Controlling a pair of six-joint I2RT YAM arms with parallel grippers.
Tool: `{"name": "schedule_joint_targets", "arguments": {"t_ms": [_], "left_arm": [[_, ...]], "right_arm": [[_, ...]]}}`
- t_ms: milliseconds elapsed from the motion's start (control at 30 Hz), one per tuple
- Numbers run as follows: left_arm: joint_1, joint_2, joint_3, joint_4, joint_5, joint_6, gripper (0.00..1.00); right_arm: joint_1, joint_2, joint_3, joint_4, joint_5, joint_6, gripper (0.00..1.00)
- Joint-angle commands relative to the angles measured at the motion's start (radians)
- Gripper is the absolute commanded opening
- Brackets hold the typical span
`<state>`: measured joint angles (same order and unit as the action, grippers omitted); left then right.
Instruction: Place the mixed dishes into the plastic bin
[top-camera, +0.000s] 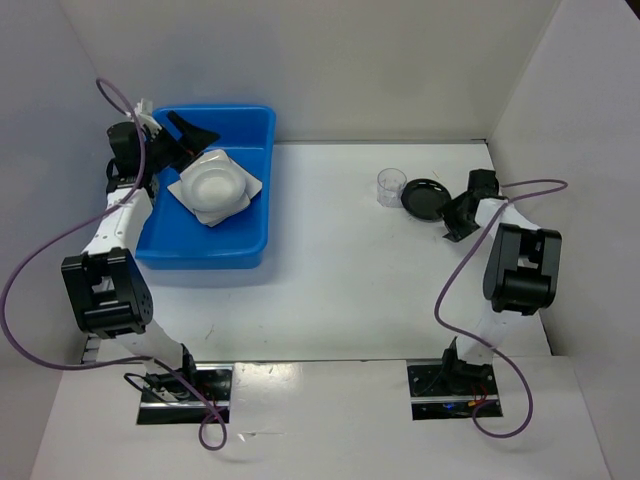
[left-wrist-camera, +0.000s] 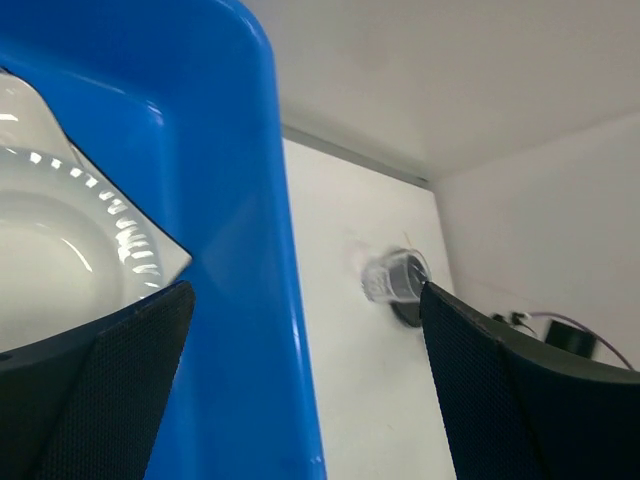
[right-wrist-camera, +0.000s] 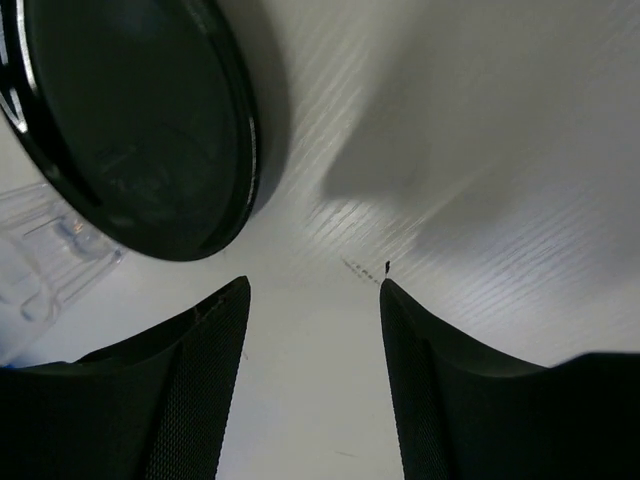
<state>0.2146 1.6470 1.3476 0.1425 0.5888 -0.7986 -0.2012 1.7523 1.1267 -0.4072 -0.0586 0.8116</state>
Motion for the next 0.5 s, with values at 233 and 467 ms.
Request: {"name": "schedule_joint_targets", "arguments": {"t_ms": [233, 467], "left_arm": [[0.002, -0.082, -0.034, 0.040, 0.114, -0.040, 1.00], [0.002, -0.082, -0.064, 0.028, 0.094, -0.040, 1.00]], "right_arm": [[-0.007, 0.099, 0.079, 0.146, 0.069, 0.116, 0.56], [-0.007, 0.200, 0.125, 0.180, 0.069, 0.135, 0.43]]}}
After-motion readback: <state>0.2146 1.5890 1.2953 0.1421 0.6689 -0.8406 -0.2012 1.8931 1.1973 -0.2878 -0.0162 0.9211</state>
